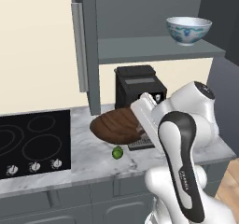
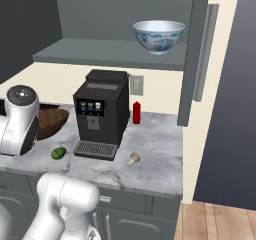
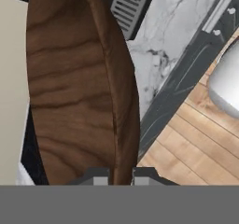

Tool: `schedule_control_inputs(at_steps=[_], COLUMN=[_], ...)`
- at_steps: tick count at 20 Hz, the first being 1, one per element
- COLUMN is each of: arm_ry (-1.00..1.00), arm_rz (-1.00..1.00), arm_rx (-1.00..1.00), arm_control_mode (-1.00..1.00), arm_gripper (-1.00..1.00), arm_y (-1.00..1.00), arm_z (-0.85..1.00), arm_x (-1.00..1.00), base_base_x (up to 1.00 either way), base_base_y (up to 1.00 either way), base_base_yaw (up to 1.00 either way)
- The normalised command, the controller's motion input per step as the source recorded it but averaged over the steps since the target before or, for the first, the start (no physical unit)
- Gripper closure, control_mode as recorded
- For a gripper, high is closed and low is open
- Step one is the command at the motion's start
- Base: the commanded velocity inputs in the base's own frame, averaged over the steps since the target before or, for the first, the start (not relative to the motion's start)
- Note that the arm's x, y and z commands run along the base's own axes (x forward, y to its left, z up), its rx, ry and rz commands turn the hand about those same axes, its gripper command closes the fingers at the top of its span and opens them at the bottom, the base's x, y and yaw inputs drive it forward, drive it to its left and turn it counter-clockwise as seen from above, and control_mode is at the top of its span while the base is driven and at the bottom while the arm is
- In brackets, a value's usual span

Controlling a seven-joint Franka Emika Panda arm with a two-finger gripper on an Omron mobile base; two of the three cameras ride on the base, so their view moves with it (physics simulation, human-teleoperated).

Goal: Pick both bowls and place them on the counter. Then place the avocado in one bowl and place the mushroom in the other bowl.

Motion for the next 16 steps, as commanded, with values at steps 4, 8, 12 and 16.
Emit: schedule_control_inputs(at_steps=[4, 8, 12, 16], arm_ry=[0.01, 0.02, 0.00, 0.00], arm_rz=[-0.03, -0.10, -0.11, -0.04], arm_rx=[0.00, 0.00, 0.00, 0.00], arm_control_mode=[-1.00, -1.00, -1.00, -1.00], arm_gripper=[1.00, 1.00, 1.00, 1.00], arm_y=[0.34, 0.23, 0.31, 0.34], arm_z=[-0.32, -0.39, -0.34, -0.27], arm_x=[0.43, 0.40, 0.41, 0.41], base_base_x=[0.00, 0.00, 0.00, 0.00], base_base_y=[0.00, 0.00, 0.00, 0.00], base_base_yaw=[0.00, 0.00, 0.00, 0.00])
